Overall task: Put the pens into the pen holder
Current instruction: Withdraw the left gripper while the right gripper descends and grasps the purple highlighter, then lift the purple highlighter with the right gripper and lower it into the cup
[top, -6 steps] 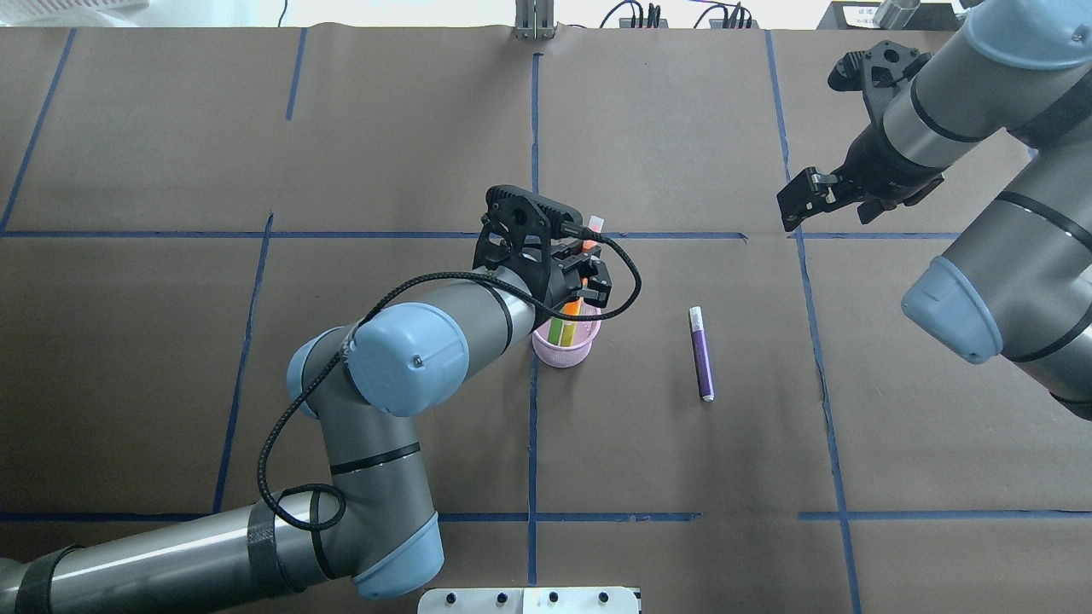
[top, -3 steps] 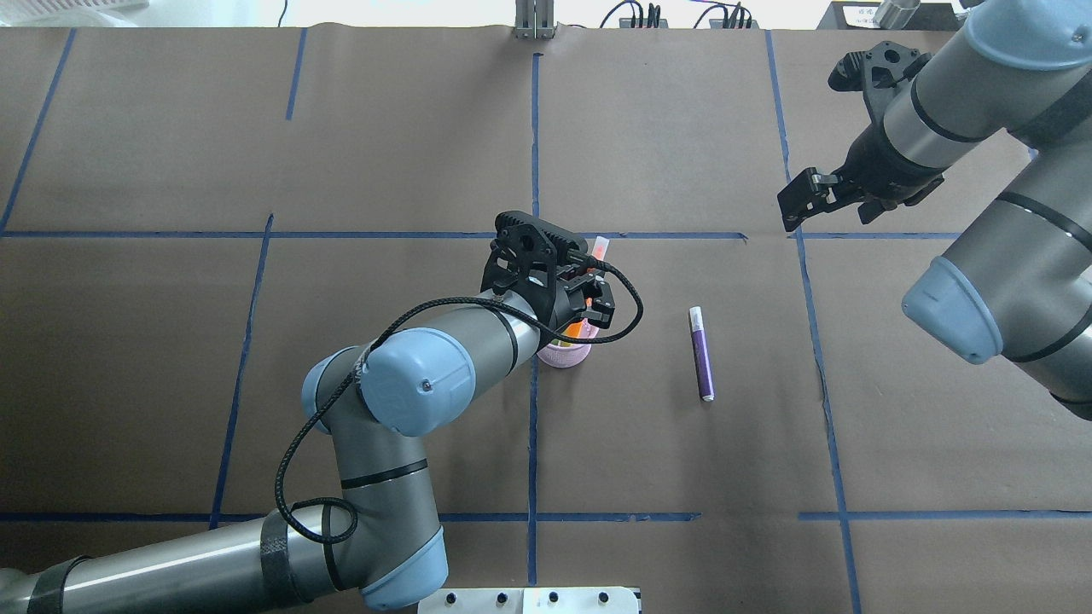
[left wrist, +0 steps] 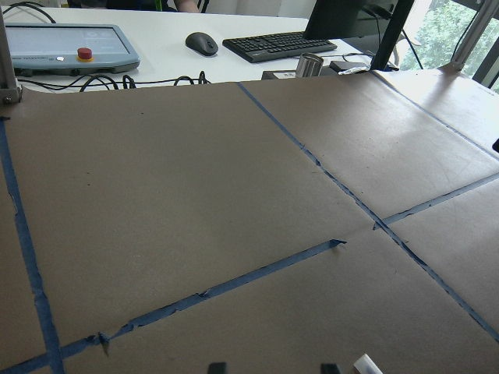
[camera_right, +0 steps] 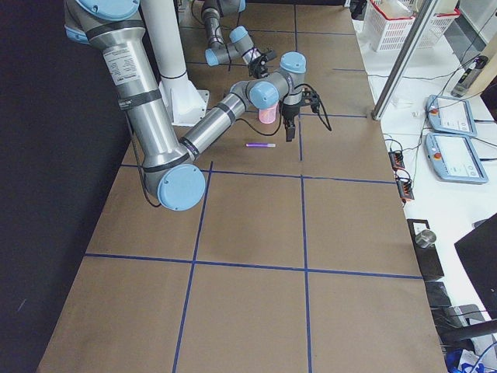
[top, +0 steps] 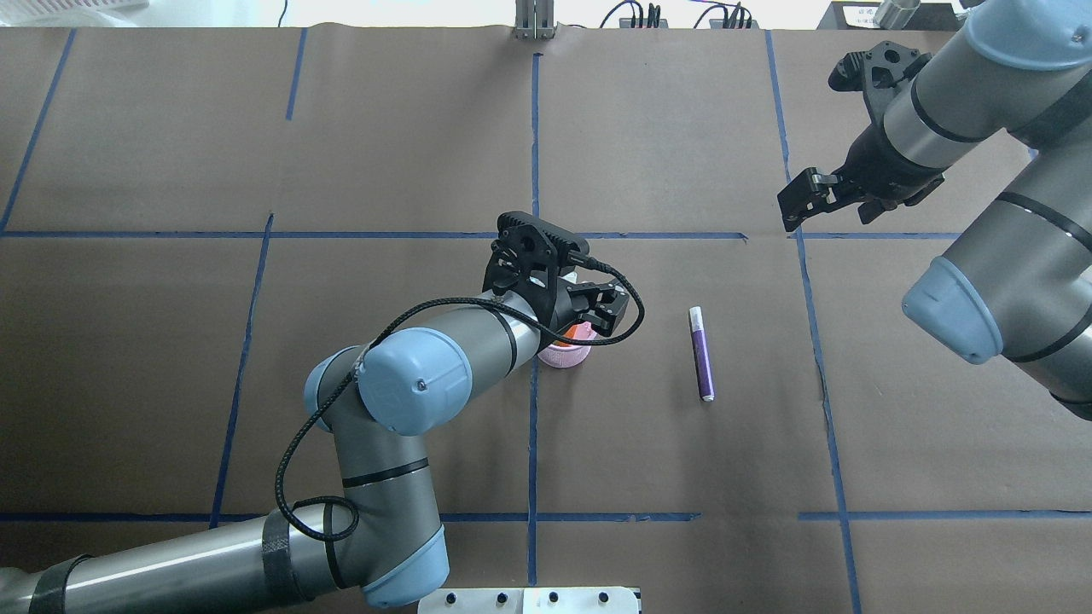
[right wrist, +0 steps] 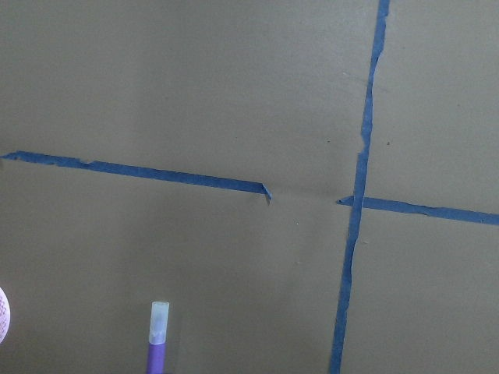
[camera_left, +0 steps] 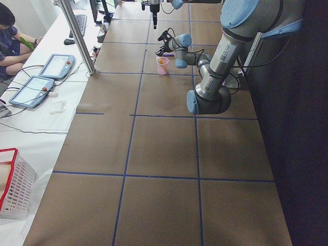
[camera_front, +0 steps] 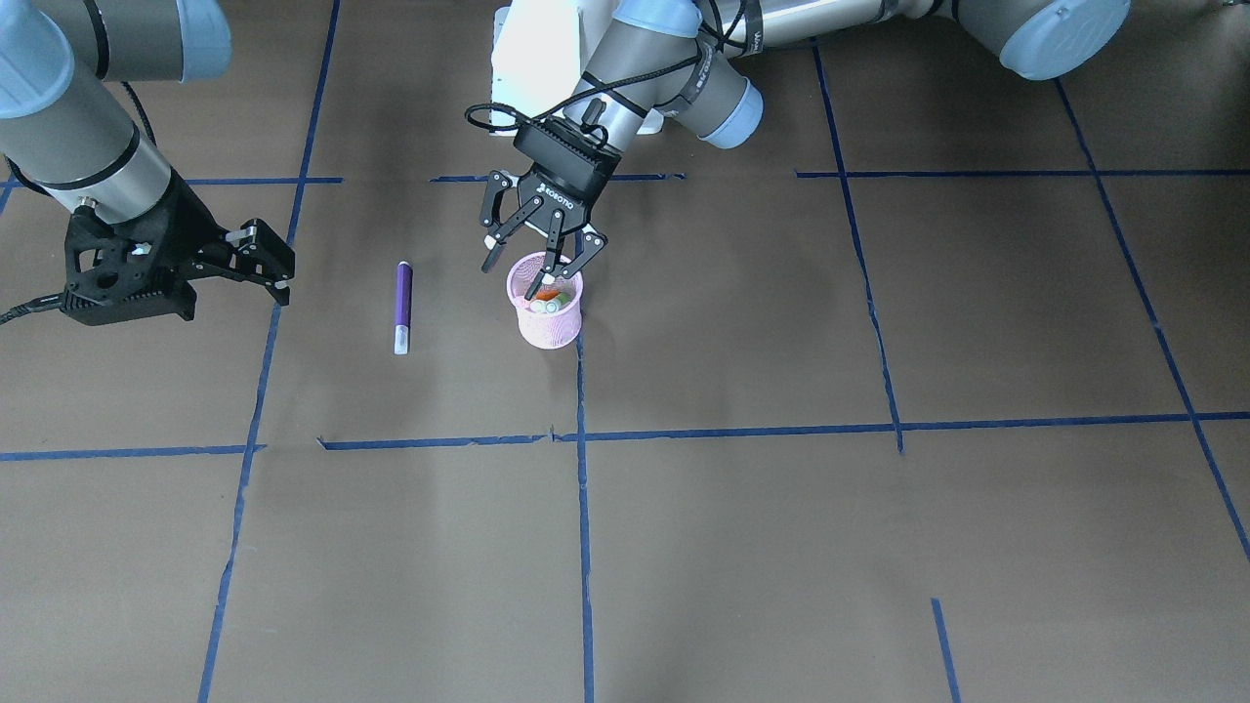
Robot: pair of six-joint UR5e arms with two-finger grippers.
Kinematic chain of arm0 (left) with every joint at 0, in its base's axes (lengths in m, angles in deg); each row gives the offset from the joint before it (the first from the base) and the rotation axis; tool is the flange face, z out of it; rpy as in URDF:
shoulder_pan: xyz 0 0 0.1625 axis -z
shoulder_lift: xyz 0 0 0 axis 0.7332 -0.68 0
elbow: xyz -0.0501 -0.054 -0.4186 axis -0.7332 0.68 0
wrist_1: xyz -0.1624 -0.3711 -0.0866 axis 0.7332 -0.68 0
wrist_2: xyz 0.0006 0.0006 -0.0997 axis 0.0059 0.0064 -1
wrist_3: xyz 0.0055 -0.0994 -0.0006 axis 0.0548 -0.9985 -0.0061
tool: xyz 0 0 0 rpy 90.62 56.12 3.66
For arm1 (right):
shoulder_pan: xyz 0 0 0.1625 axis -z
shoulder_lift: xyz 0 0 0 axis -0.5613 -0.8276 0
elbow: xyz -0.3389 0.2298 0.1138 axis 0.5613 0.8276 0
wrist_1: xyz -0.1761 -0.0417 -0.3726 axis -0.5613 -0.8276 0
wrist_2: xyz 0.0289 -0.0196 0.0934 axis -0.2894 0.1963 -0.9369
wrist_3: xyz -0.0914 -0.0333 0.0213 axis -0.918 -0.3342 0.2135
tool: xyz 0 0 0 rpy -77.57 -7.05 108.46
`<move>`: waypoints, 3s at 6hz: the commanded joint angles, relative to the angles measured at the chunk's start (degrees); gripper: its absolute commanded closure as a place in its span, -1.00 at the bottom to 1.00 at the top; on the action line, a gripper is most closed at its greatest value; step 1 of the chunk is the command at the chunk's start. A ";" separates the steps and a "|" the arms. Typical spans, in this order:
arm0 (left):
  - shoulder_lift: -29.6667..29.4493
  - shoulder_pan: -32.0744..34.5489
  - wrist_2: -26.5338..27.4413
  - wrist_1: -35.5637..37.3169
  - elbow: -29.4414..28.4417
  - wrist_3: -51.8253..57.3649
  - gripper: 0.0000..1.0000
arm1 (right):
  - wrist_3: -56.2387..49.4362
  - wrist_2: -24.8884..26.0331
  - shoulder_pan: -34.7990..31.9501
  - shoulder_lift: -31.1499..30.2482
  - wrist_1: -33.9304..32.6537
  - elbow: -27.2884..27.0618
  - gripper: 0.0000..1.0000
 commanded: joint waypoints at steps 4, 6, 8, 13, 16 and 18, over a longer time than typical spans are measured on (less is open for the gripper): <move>2.27 9.41 -20.41 25.09 9.82 -0.76 -1.00 | 6.90 1.05 2.01 0.52 0.18 -0.56 -0.98; 4.12 16.00 -33.42 41.61 12.21 0.20 -1.00 | 22.35 11.29 11.55 0.79 1.05 -2.23 -0.98; 10.33 20.24 -41.10 43.44 14.22 0.21 -1.00 | 27.49 14.06 17.73 -0.79 13.23 3.71 -0.90; 12.04 21.66 -43.59 43.53 15.47 0.21 -1.00 | 26.55 14.59 21.97 0.00 13.71 9.72 -0.53; 12.04 21.57 -43.42 43.53 15.47 0.12 -1.00 | 26.37 14.59 22.85 0.09 13.71 10.25 -0.27; 11.95 21.57 -43.42 43.53 15.55 0.03 -1.00 | 26.19 14.59 23.11 0.09 13.71 10.25 -0.05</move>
